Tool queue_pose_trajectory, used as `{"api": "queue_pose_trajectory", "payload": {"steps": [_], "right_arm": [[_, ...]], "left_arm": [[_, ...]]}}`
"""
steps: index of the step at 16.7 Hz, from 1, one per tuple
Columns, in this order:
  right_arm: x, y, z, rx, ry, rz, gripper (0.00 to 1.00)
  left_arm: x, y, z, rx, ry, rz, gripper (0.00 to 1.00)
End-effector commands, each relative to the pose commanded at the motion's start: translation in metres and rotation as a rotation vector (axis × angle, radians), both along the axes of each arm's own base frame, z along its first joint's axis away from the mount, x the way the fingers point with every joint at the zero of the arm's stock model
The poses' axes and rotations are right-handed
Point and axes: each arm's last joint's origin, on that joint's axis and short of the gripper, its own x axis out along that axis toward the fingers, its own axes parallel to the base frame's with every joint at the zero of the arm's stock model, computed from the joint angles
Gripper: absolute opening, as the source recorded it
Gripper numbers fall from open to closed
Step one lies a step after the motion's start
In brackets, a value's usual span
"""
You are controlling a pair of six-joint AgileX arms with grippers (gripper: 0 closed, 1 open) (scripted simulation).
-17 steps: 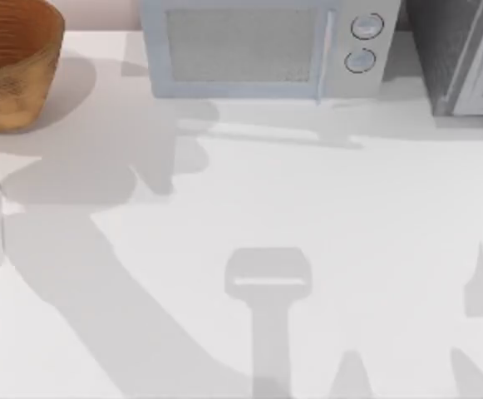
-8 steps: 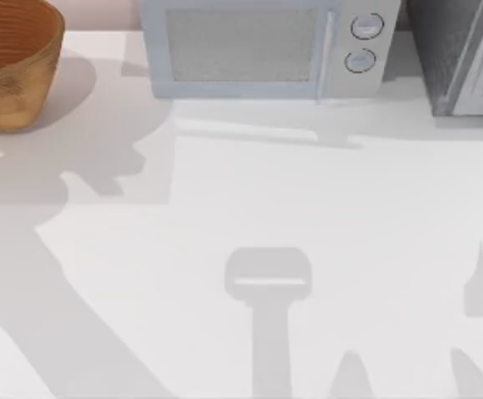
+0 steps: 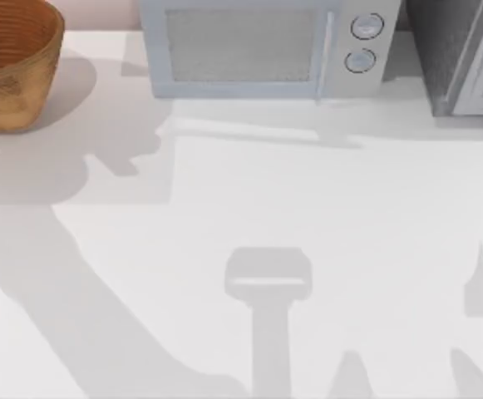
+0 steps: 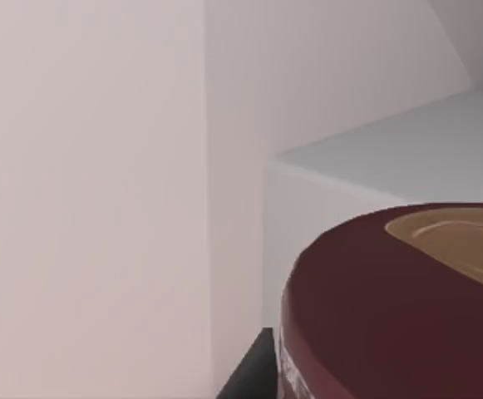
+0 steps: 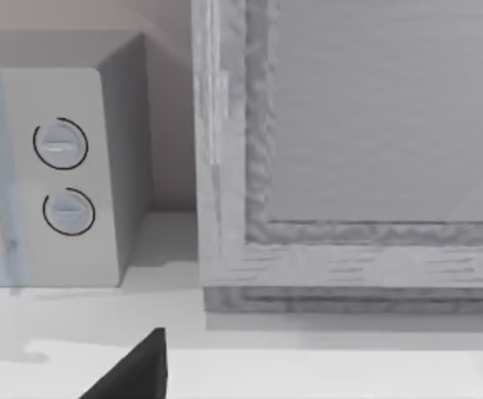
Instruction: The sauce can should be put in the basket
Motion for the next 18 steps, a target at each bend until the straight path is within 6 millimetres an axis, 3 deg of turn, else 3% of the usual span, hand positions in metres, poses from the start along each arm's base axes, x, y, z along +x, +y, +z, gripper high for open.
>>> {"api": "queue_pose_trajectory", "payload": {"steps": [4,7,18], "right_arm": [[0.0,0.0,0.0,0.0,0.0,0.0,1.0],[0.0,0.0,0.0,0.0,0.0,0.0,1.0],[0.0,0.0,0.0,0.0,0.0,0.0,1.0]], "left_arm": [[0.015,-0.017,-0.009,-0.001,0.0,0.003,0.0],[0.015,-0.017,-0.009,-0.001,0.0,0.003,0.0],[0.015,-0.017,-0.009,-0.001,0.0,0.003,0.83]]}}
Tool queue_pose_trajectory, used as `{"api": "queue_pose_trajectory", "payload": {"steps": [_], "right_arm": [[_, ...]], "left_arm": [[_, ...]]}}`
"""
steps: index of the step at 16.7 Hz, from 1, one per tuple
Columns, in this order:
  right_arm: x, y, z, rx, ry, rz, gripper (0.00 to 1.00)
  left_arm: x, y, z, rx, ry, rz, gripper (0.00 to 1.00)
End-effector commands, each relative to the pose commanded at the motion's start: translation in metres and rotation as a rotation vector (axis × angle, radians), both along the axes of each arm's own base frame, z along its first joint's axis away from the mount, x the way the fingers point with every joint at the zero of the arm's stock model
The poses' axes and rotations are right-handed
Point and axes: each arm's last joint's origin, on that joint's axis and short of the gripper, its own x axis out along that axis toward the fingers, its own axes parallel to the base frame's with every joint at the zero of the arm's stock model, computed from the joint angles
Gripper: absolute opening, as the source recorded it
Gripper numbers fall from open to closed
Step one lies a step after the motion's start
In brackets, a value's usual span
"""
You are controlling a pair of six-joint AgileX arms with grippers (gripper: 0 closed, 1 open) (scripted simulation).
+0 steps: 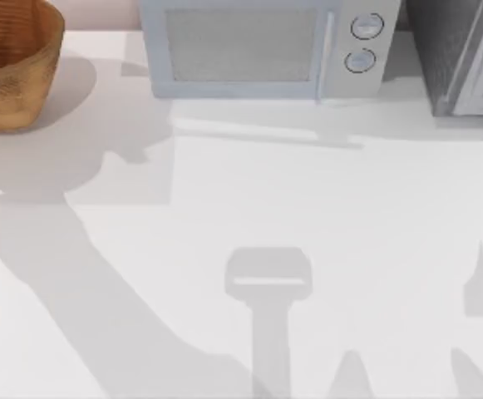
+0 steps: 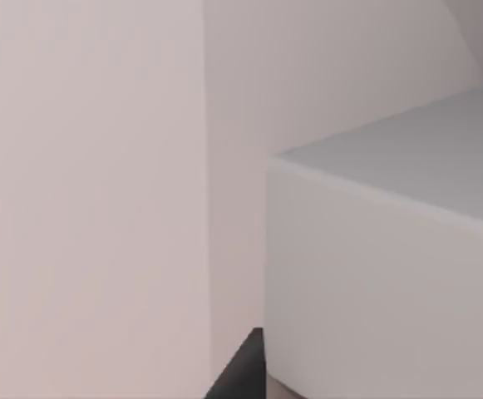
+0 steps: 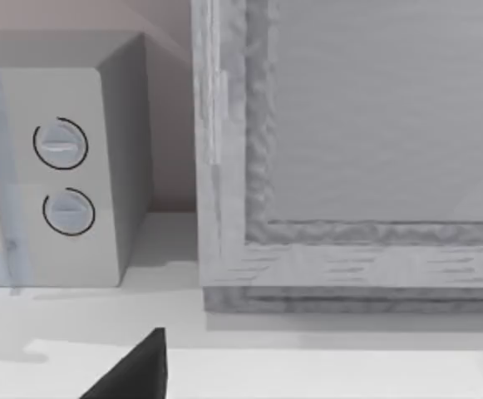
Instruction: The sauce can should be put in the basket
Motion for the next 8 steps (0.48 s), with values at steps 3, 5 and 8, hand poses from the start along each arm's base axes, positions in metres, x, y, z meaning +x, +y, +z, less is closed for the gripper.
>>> {"api": "queue_pose_trajectory", "payload": {"steps": [3,5,8], "right_arm": [[0.0,0.0,0.0,0.0,0.0,0.0,1.0],[0.0,0.0,0.0,0.0,0.0,0.0,1.0],[0.0,0.0,0.0,0.0,0.0,0.0,1.0]], "left_arm": [[0.0,0.0,0.0,0.0,0.0,0.0,1.0],[0.0,0.0,0.0,0.0,0.0,0.0,1.0],[0.0,0.0,0.0,0.0,0.0,0.0,1.0]]}}
